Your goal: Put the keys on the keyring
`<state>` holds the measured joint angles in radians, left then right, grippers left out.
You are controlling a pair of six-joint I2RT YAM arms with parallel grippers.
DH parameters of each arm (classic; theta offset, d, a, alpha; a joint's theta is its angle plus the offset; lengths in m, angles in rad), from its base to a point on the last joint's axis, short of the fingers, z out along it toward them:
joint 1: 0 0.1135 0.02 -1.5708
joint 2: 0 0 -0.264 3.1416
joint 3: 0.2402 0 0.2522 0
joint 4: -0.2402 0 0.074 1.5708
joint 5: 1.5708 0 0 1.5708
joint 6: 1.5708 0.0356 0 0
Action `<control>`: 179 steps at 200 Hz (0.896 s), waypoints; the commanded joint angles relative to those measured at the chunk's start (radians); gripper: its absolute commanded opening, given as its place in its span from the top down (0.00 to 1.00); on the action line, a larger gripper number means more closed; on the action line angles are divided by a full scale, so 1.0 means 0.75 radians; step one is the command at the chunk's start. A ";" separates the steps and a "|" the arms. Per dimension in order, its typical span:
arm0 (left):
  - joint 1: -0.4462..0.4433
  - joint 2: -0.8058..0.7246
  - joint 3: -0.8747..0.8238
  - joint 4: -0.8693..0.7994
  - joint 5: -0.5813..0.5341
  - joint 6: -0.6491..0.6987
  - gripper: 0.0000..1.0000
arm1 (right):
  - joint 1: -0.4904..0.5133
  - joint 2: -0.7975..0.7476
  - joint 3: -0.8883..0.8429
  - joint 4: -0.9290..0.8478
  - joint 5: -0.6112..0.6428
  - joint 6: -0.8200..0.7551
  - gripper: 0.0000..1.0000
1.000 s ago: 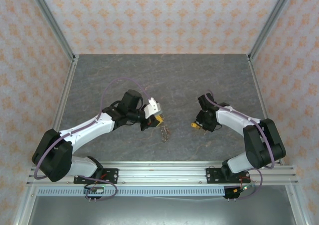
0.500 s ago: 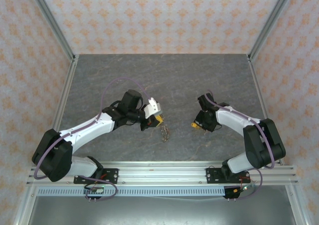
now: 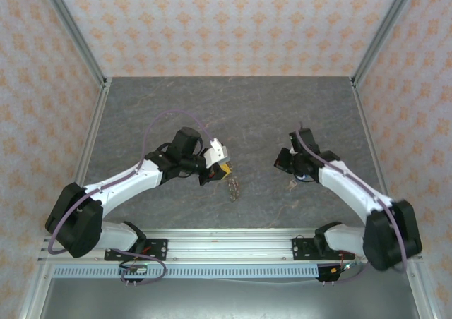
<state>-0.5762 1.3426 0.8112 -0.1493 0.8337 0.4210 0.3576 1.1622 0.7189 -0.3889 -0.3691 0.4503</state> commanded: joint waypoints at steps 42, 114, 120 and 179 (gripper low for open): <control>-0.004 -0.017 0.042 -0.001 0.036 0.020 1.00 | 0.027 -0.496 -0.285 0.483 -0.541 -0.856 1.00; -0.005 -0.023 0.028 0.048 0.075 0.001 1.00 | 0.124 -0.516 -0.294 0.540 -0.640 -1.083 1.00; -0.005 -0.023 0.025 0.053 0.076 -0.001 1.00 | 0.130 -0.512 -0.292 0.541 -0.640 -1.113 1.00; -0.005 -0.045 -0.007 0.126 0.095 -0.027 1.00 | 0.263 -0.397 -0.249 0.570 -0.476 -1.233 1.00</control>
<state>-0.5762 1.3418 0.8104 -0.1261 0.8639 0.4160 0.5041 0.8257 0.5030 0.0017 -0.7696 -0.3916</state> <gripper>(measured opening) 0.041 0.043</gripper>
